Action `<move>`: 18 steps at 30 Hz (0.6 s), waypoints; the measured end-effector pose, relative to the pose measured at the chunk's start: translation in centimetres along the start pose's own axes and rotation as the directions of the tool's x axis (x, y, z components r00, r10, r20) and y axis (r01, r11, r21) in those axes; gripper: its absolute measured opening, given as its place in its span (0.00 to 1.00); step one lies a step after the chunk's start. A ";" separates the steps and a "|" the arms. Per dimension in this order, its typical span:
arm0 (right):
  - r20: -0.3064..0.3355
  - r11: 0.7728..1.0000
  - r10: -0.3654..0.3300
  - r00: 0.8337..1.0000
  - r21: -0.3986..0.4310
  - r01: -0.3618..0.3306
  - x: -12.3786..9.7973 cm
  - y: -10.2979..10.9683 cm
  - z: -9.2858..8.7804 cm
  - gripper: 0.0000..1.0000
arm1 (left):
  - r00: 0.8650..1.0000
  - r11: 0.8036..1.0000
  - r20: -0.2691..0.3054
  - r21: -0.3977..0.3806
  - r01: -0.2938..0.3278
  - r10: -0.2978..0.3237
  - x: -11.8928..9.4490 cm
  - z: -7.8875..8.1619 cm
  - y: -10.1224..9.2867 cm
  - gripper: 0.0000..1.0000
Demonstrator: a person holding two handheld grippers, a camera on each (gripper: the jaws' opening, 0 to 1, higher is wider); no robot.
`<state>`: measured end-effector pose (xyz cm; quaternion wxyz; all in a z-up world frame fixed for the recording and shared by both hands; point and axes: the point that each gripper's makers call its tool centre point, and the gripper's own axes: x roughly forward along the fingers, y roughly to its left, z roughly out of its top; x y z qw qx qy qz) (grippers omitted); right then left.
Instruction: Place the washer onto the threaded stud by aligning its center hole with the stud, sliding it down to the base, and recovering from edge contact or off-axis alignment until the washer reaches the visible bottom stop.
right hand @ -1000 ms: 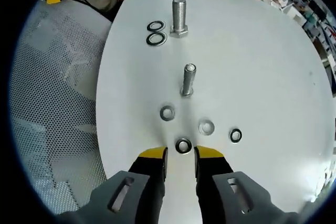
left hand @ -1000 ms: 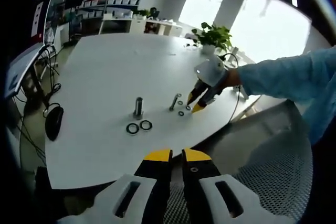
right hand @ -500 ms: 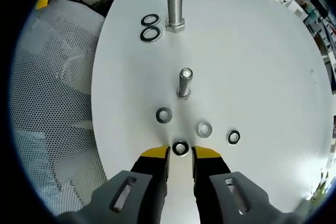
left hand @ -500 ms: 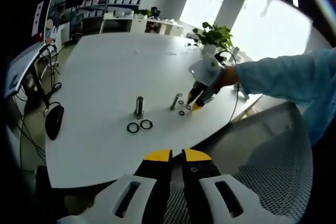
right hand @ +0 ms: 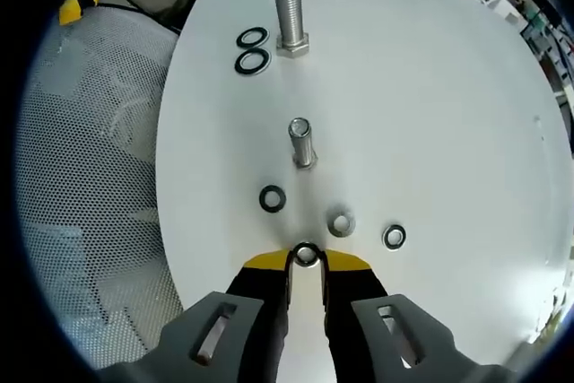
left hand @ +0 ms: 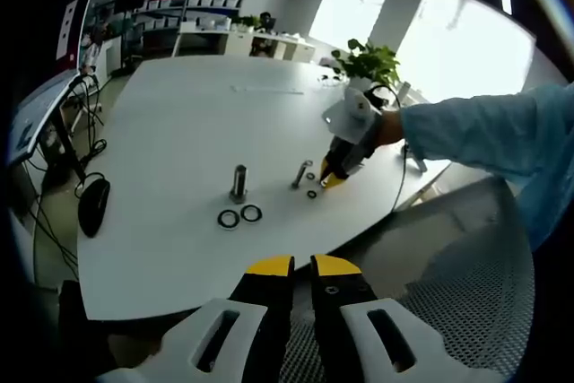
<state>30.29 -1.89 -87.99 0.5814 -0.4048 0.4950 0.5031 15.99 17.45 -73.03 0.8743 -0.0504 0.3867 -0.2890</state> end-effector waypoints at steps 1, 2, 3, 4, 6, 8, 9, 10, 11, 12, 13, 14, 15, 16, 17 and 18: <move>-0.004 1.000 0.001 1.000 -0.005 -0.001 0.0 0.0 0.0 0.13 | 1.000 1.000 -0.001 0.000 0.000 0.000 0.0 0.0 0.0 0.05; -0.008 1.000 0.001 1.000 -0.007 -0.001 0.0 0.0 0.0 0.13 | 1.000 1.000 -0.001 -0.001 -0.001 0.001 0.0 0.0 0.0 0.05; -0.010 1.000 0.001 1.000 -0.005 -0.001 0.0 0.0 0.0 0.13 | 1.000 1.000 0.000 -0.002 0.000 0.000 0.0 0.0 0.0 0.05; -0.012 1.000 0.001 1.000 -0.002 -0.001 0.0 0.0 0.0 0.13 | 1.000 1.000 0.000 -0.002 0.000 0.000 0.0 0.0 0.0 0.05; -0.015 1.000 0.000 1.000 -0.001 0.000 0.0 0.1 0.0 0.13 | 1.000 1.000 0.001 -0.003 -0.001 0.001 0.0 0.0 0.0 0.05; -0.016 1.000 -0.003 1.000 -0.002 0.003 0.0 0.1 0.0 0.13 | 1.000 1.000 0.002 -0.004 -0.001 0.001 0.0 0.0 0.0 0.05; -0.015 1.000 -0.005 1.000 -0.001 0.005 0.0 0.1 0.0 0.13 | 1.000 1.000 0.002 -0.004 -0.001 0.001 0.0 0.0 0.0 0.05; -0.013 1.000 -0.006 1.000 0.000 0.006 0.0 0.1 0.0 0.13 | 1.000 1.000 0.002 -0.004 -0.001 0.001 0.0 0.0 0.0 0.05; -0.007 1.000 -0.010 1.000 0.008 0.010 0.0 0.0 -0.1 0.13 | 1.000 1.000 0.002 -0.004 -0.001 0.001 0.0 0.0 0.0 0.05; -0.002 1.000 -0.012 1.000 0.013 0.012 0.0 0.0 -0.1 0.13 | 1.000 1.000 0.002 -0.004 -0.002 0.002 0.0 0.0 0.0 0.05; 0.002 1.000 -0.014 1.000 0.011 0.014 -0.1 0.0 -0.1 0.13 | 1.000 1.000 0.002 -0.004 -0.002 0.002 0.0 0.0 0.0 0.05; 0.018 1.000 -0.026 1.000 0.015 0.025 0.0 0.0 0.1 0.13 | 1.000 1.000 0.002 -0.004 -0.002 0.002 0.0 0.0 0.0 0.05; 0.038 0.999 -0.036 0.999 0.027 0.035 -0.1 -0.1 0.1 0.13 | 1.000 1.000 0.002 -0.005 -0.002 0.002 0.0 0.0 0.0 0.05; 0.054 0.998 -0.037 0.998 0.053 0.034 0.0 -0.1 0.1 0.13 | 1.000 1.000 0.003 -0.004 -0.003 0.003 0.0 0.0 0.0 0.05; 0.061 0.998 -0.039 0.997 0.059 0.035 0.0 -0.2 0.0 0.13 | 1.000 1.000 0.004 -0.004 -0.002 0.002 0.0 0.0 0.0 0.05; 0.069 0.998 -0.041 0.997 0.052 0.037 -0.1 -0.1 0.0 0.13 | 1.000 1.000 0.005 -0.003 -0.002 0.002 0.0 0.0 0.0 0.05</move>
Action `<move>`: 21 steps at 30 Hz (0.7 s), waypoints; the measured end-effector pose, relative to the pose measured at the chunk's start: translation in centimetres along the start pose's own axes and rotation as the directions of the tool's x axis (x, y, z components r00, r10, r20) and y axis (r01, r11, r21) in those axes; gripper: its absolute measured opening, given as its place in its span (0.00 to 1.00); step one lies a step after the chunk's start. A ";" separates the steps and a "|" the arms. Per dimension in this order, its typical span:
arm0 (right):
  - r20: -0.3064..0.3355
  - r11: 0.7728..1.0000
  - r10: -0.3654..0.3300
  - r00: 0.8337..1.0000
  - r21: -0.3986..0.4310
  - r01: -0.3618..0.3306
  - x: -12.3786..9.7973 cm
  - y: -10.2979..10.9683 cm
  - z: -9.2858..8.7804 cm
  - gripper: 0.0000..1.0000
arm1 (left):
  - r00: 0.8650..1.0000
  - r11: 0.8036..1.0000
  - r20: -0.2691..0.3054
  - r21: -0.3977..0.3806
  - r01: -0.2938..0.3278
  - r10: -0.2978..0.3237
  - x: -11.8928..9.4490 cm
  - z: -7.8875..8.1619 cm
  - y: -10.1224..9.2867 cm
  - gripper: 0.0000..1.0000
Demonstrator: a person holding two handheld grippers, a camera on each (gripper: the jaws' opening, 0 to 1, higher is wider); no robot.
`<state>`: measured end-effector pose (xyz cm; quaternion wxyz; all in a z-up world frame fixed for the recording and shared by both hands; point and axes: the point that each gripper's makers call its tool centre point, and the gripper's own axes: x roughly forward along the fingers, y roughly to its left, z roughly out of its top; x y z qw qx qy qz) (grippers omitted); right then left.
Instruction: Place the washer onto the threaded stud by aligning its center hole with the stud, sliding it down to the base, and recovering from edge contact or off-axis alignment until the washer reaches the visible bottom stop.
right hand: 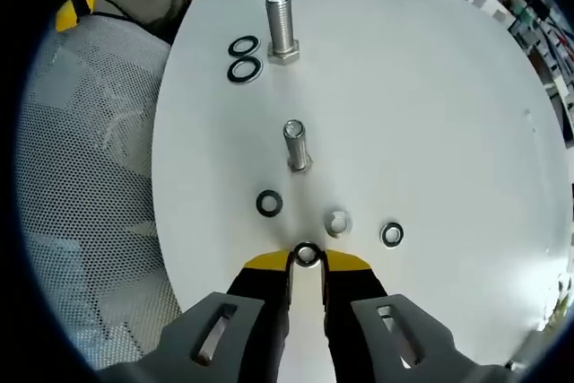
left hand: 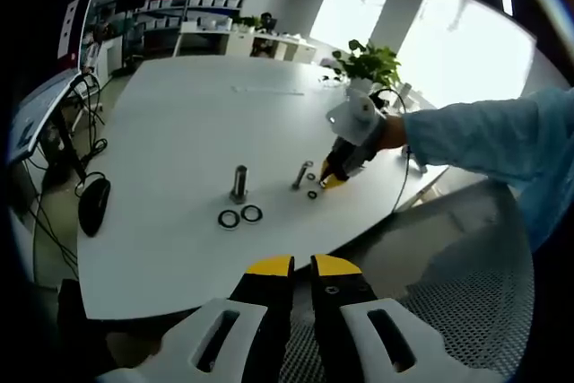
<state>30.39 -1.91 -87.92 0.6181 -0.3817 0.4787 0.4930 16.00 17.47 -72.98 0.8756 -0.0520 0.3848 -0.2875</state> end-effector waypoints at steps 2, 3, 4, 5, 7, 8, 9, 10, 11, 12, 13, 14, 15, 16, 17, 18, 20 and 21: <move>0.010 1.000 -0.006 1.000 -0.001 0.006 0.0 0.1 0.0 0.13 | 1.000 1.000 0.001 0.002 0.002 -0.002 0.0 0.0 0.0 0.05; 0.014 1.000 -0.012 1.000 -0.003 0.012 0.0 0.2 0.0 0.13 | 1.000 1.000 0.001 0.003 0.002 -0.002 0.0 0.0 0.0 0.05; 0.016 1.000 -0.017 1.000 -0.007 0.017 0.0 0.3 0.1 0.13 | 1.000 1.000 0.001 0.002 0.002 -0.002 0.0 0.0 0.0 0.05; 0.014 1.000 -0.017 1.000 -0.015 0.017 0.0 0.2 0.0 0.13 | 1.000 1.000 0.002 0.002 0.002 -0.002 -0.1 -0.1 0.0 0.05; 0.000 1.000 -0.016 1.000 -0.023 0.016 -0.1 0.3 -0.2 0.13 | 1.000 1.000 0.005 -0.002 0.001 -0.001 -0.1 0.0 0.0 0.05; -0.005 0.999 -0.011 1.000 -0.031 0.011 -0.2 0.4 -0.3 0.13 | 1.000 1.000 0.006 -0.003 0.001 -0.001 -0.1 0.0 0.0 0.05; -0.006 0.999 -0.008 1.000 -0.032 0.008 -0.2 0.4 -0.3 0.13 | 1.000 1.000 0.006 -0.002 0.001 -0.001 -0.1 0.1 0.0 0.05; -0.010 1.000 -0.003 1.000 -0.031 0.003 -0.4 0.6 -0.3 0.13 | 1.000 1.000 0.006 -0.001 0.001 -0.001 -0.1 0.1 0.0 0.05; -0.013 1.000 0.000 1.000 -0.030 -0.001 -0.5 0.7 -0.3 0.13 | 1.000 1.000 0.007 0.003 0.002 -0.002 0.0 0.1 0.0 0.05; -0.018 1.000 0.006 1.000 -0.030 -0.006 -0.6 0.8 -0.3 0.13 | 1.000 1.000 0.008 0.005 0.003 -0.003 -0.1 0.1 0.0 0.05; -0.020 0.999 0.009 1.000 -0.033 -0.010 -0.8 0.8 -0.4 0.13 | 1.000 1.000 0.007 0.005 0.004 -0.004 -0.1 0.1 -0.1 0.05; -0.010 1.000 0.011 1.000 -0.021 -0.011 -1.5 0.9 0.0 0.13 | 1.000 1.000 0.007 0.005 0.004 -0.004 -0.1 0.1 0.0 0.05; -0.006 1.000 0.011 1.000 -0.023 -0.011 -1.7 0.9 0.2 0.13 | 1.000 1.000 0.007 0.005 0.004 -0.004 -0.1 0.1 0.0 0.05; -0.003 1.000 0.012 1.000 -0.025 -0.012 -2.0 1.1 0.4 0.13 | 1.000 1.000 0.007 0.005 0.005 -0.005 0.0 0.1 -0.1 0.05; 0.000 0.999 0.013 1.000 -0.033 -0.013 -2.1 1.2 0.6 0.13 | 1.000 1.000 0.006 0.005 0.006 -0.006 0.0 0.1 -0.1 0.05; 0.007 0.999 0.015 1.000 -0.044 -0.014 -2.3 1.3 0.9 0.13 | 1.000 1.000 0.004 0.006 0.006 -0.006 -0.1 0.0 -0.1 0.05; 0.026 0.998 0.012 1.000 -0.064 -0.010 -2.7 1.5 1.5 0.13 | 1.000 1.000 0.002 0.006 0.005 -0.006 -0.1 0.0 -0.1 0.05; 0.032 0.997 0.003 0.999 -0.074 -0.001 -2.9 1.5 1.8 0.13 | 1.000 1.000 0.002 0.006 0.005 -0.005 -0.1 0.0 -0.1 0.05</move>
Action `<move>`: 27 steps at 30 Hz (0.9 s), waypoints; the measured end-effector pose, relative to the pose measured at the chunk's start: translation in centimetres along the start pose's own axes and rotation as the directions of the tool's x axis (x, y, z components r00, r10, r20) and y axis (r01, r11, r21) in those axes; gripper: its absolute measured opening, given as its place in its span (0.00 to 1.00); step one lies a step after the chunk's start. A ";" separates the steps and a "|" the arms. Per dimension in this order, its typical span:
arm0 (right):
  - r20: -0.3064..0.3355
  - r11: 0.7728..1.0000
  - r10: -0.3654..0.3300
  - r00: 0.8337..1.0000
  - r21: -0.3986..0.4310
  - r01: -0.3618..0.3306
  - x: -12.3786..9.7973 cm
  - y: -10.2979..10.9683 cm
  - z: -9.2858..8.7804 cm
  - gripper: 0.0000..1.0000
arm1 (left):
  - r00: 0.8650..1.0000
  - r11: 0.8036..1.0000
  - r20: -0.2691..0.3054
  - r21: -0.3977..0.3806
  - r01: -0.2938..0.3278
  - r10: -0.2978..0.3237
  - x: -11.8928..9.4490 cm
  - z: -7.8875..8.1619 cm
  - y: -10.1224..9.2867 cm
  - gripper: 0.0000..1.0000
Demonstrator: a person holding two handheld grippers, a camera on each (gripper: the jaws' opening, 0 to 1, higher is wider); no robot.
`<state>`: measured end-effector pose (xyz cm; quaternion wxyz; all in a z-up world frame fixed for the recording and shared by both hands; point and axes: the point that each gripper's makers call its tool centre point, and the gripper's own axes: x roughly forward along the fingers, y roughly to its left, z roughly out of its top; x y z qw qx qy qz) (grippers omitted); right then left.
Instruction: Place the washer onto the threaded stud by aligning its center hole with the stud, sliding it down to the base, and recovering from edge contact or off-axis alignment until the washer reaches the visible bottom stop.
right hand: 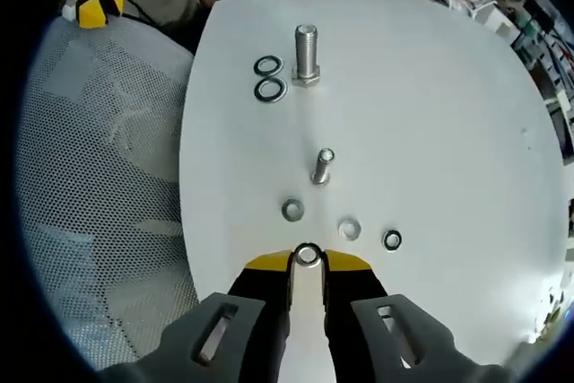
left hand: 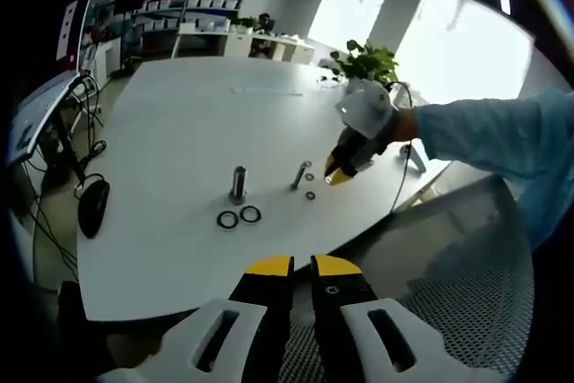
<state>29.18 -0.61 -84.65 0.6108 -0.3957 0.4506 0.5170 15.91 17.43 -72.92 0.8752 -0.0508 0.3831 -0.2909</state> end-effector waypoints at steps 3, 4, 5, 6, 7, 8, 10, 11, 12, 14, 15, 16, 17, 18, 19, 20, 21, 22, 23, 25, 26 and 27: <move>0.005 1.000 0.003 1.000 -0.002 -0.003 -0.4 0.1 0.6 0.13 | 1.000 1.000 -0.001 -0.001 0.000 0.000 0.0 0.0 0.0 0.05; 0.006 1.000 0.002 1.000 -0.001 -0.002 -0.6 0.1 0.8 0.13 | 1.000 1.000 -0.002 0.000 0.000 0.000 0.0 0.0 0.0 0.05; 0.005 1.000 0.000 1.000 -0.002 0.000 -0.7 0.2 0.9 0.13 | 1.000 1.000 -0.003 0.000 0.000 0.000 0.0 0.0 0.0 0.05; 0.004 1.000 0.000 1.000 -0.006 0.000 -0.8 0.2 1.0 0.13 | 1.000 1.000 -0.003 0.000 0.000 0.000 0.0 -0.1 0.0 0.05; 0.010 1.000 0.007 1.000 -0.012 -0.007 -1.1 0.3 1.3 0.13 | 1.000 1.000 -0.004 0.000 0.001 -0.001 0.0 -0.1 0.0 0.05; 0.015 1.000 0.011 1.000 -0.013 -0.010 -1.3 0.5 1.7 0.13 | 1.000 1.000 -0.005 0.000 0.001 -0.001 0.0 -0.1 0.0 0.05; 0.030 0.999 0.002 1.000 -0.037 -0.001 -1.7 0.4 2.4 0.13 | 1.000 1.000 -0.007 0.000 0.001 -0.001 0.0 -0.1 0.0 0.05; 0.036 0.999 0.002 0.999 -0.036 0.000 -1.9 0.3 2.7 0.13 | 1.000 1.000 -0.007 0.000 0.001 -0.001 0.0 -0.1 0.0 0.05; 0.047 1.000 -0.001 0.999 -0.024 0.003 -2.2 0.2 3.1 0.13 | 1.000 1.000 -0.008 0.000 0.002 -0.002 0.0 -0.1 -0.1 0.05; 0.058 1.000 -0.005 0.998 -0.024 0.006 -2.5 0.1 3.6 0.13 | 1.000 1.000 -0.010 -0.001 0.002 -0.002 0.0 -0.2 -0.1 0.05; 0.063 1.000 -0.007 0.998 -0.028 0.008 -2.7 0.0 3.8 0.13 | 1.000 1.000 -0.012 0.000 0.003 -0.003 0.1 -0.2 -0.1 0.05; 0.064 1.000 -0.008 0.998 -0.029 0.010 -2.7 -0.1 3.9 0.13 | 1.000 1.000 -0.013 0.000 0.003 -0.003 0.1 -0.2 -0.1 0.05; 0.066 0.999 -0.011 0.998 -0.033 0.014 -2.8 -0.3 4.1 0.13 | 1.000 1.000 -0.014 0.000 0.004 -0.004 0.1 -0.2 -0.1 0.05; 0.068 0.999 -0.015 0.998 -0.039 0.018 -3.0 -0.3 4.3 0.13 | 1.000 1.000 -0.015 0.000 0.004 -0.004 0.1 -0.2 -0.1 0.05; 0.073 0.999 -0.017 0.997 -0.042 0.020 -3.2 -0.4 4.5 0.13 | 1.000 1.000 -0.015 -0.001 0.005 -0.005 0.1 -0.3 -0.1 0.05; 0.077 0.999 -0.019 0.997 -0.042 0.022 -3.3 -0.5 4.7 0.13 | 1.000 1.000 -0.015 -0.002 0.005 -0.005 0.1 -0.3 -0.1 0.05; 0.079 0.999 -0.020 0.997 -0.044 0.023 -3.4 -0.6 4.9 0.13 | 1.000 1.000 -0.015 -0.002 0.005 -0.005 0.1 -0.2 -0.1 0.05; 0.086 0.998 -0.026 0.996 -0.047 0.031 -3.7 -0.7 5.2 0.13 | 1.000 1.000 -0.014 -0.002 0.005 -0.005 0.1 -0.2 -0.1 0.05; 0.095 0.999 -0.030 0.995 -0.043 0.034 -3.8 -0.8 5.4 0.13 | 1.000 1.000 -0.014 -0.002 0.006 -0.006 0.1 -0.2 -0.1 0.05; 0.122 0.999 -0.023 0.992 -0.019 0.025 -4.0 -0.7 6.2 0.13 | 1.000 1.000 -0.014 -0.003 0.006 -0.006 0.1 -0.2 -0.1 0.05; 0.136 1.000 -0.016 0.991 -0.010 0.018 -4.1 -0.5 6.6 0.13 | 1.000 1.000 -0.014 -0.003 0.007 -0.007 0.1 -0.2 -0.1 0.05; 0.150 1.000 -0.014 0.989 -0.011 0.016 -4.3 -0.4 7.0 0.13 | 1.000 1.000 -0.013 -0.003 0.007 -0.007 0.1 -0.2 -0.1 0.05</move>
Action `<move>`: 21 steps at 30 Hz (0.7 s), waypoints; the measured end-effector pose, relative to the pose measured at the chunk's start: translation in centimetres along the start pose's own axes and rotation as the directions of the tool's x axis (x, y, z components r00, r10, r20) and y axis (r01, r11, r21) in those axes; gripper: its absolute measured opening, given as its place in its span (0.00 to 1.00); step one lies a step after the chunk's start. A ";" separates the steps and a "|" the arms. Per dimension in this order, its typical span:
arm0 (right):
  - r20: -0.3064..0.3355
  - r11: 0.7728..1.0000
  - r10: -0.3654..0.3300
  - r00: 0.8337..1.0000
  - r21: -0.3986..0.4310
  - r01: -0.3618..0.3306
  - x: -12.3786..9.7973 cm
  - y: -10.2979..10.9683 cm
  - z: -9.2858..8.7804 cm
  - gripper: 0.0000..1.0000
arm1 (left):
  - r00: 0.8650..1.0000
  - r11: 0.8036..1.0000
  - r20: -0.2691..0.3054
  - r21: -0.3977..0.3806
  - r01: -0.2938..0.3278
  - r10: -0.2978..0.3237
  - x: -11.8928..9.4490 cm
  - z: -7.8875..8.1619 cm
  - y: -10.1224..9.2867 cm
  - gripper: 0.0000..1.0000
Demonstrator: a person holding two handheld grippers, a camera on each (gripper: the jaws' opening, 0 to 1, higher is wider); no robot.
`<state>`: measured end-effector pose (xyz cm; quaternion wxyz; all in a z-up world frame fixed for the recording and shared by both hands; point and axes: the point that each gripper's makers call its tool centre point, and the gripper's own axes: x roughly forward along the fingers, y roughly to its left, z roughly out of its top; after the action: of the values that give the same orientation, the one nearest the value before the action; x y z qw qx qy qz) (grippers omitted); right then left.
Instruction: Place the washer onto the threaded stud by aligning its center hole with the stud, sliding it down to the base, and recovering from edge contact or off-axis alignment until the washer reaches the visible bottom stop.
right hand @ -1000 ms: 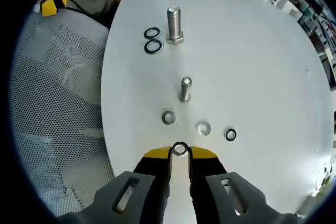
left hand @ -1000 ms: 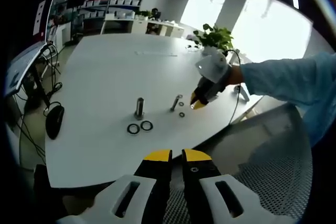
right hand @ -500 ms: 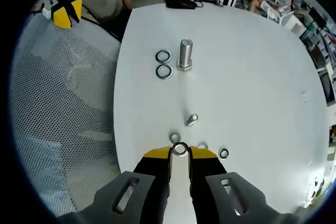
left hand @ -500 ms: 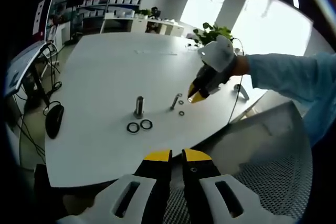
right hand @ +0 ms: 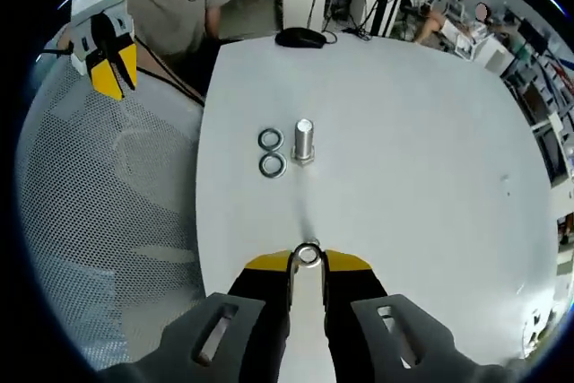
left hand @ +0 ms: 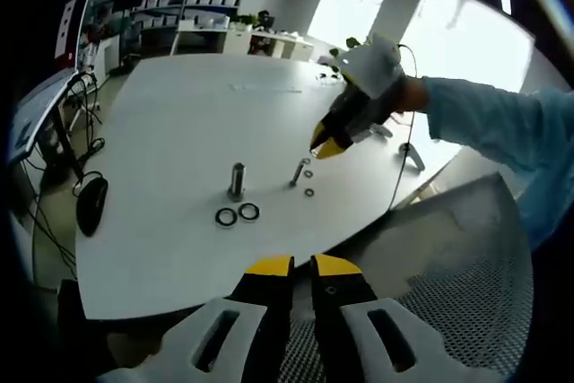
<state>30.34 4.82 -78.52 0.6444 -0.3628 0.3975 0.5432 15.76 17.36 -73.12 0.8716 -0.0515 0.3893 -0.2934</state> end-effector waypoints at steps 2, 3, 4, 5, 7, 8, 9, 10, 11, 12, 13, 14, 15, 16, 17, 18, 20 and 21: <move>0.007 1.000 -0.004 1.000 -0.012 0.004 -0.1 0.1 0.5 0.13 | 1.000 1.000 0.000 0.000 0.000 0.000 0.0 0.0 0.0 0.05; 0.009 1.000 -0.003 1.000 -0.015 0.003 -0.1 0.1 0.6 0.13 | 1.000 1.000 0.000 0.000 0.000 0.000 0.0 0.0 0.0 0.05; 0.013 1.000 -0.001 1.000 -0.018 0.001 -0.1 0.2 0.8 0.13 | 1.000 1.000 0.001 -0.001 -0.001 0.001 0.0 0.0 0.0 0.05; 0.014 1.000 -0.003 1.000 -0.021 0.004 -0.1 0.2 0.9 0.13 | 1.000 1.000 0.002 -0.001 -0.001 0.001 0.0 0.0 0.0 0.05; 0.016 0.999 -0.007 1.000 -0.033 0.008 -0.2 0.1 1.1 0.13 | 1.000 1.000 0.004 -0.003 -0.002 0.002 0.0 0.0 0.0 0.05; 0.019 0.999 -0.012 1.000 -0.039 0.013 -0.3 0.0 1.2 0.13 | 1.000 1.000 0.003 -0.003 -0.002 0.002 0.0 0.0 0.0 0.05; 0.022 0.999 -0.015 1.000 -0.042 0.016 -0.3 -0.1 1.3 0.13 | 1.000 1.000 0.003 -0.003 -0.002 0.002 0.0 0.0 0.0 0.05; 0.029 0.999 -0.019 0.999 -0.041 0.020 -0.4 -0.3 1.4 0.13 | 1.000 1.000 0.003 -0.003 -0.002 0.002 0.0 0.0 0.0 0.05; 0.035 0.999 -0.022 0.999 -0.041 0.024 -0.4 -0.3 1.5 0.13 | 1.000 1.000 0.004 -0.003 -0.002 0.002 0.0 0.0 0.0 0.05; 0.042 0.999 -0.026 0.999 -0.043 0.028 -0.5 -0.4 1.6 0.13 | 1.000 1.000 0.004 -0.003 -0.002 0.002 0.0 0.0 0.0 0.05; 0.059 0.998 -0.031 0.998 -0.060 0.035 -0.5 -0.6 1.9 0.13 | 1.000 1.000 0.005 -0.004 -0.003 0.003 0.0 0.0 0.0 0.05; 0.066 0.997 -0.037 0.997 -0.067 0.042 -0.6 -0.7 1.9 0.13 | 1.000 1.000 0.005 -0.004 -0.004 0.004 0.0 0.0 0.0 0.05; 0.058 0.997 -0.043 0.997 -0.060 0.047 -0.6 -0.8 1.8 0.13 | 1.000 1.000 0.005 -0.005 -0.006 0.006 -0.1 0.0 0.1 0.05; 0.058 0.997 -0.044 0.997 -0.063 0.048 -0.6 -0.9 1.8 0.13 | 1.000 1.000 0.005 -0.006 -0.006 0.006 0.0 0.0 0.1 0.05; 0.062 0.996 -0.048 0.997 -0.070 0.053 -0.6 -1.0 1.8 0.13 | 1.000 1.000 0.005 -0.007 -0.006 0.006 0.0 0.0 0.1 0.05; 0.064 0.996 -0.056 0.996 -0.072 0.061 -0.6 -1.2 1.8 0.13 | 1.000 1.000 0.006 -0.007 -0.006 0.006 0.0 0.1 0.1 0.05; 0.072 0.994 -0.067 0.995 -0.076 0.072 -0.6 -1.4 1.9 0.13 | 1.000 1.000 0.007 -0.008 -0.006 0.006 -0.1 0.1 0.1 0.05; 0.077 0.994 -0.071 0.995 -0.075 0.076 -0.6 -1.5 1.9 0.13 | 1.000 1.000 0.008 -0.008 -0.006 0.006 -0.1 0.1 0.1 0.05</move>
<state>32.03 6.09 -77.08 0.6637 -0.3815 0.3382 0.5473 15.84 17.44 -73.04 0.8738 -0.0548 0.3873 -0.2889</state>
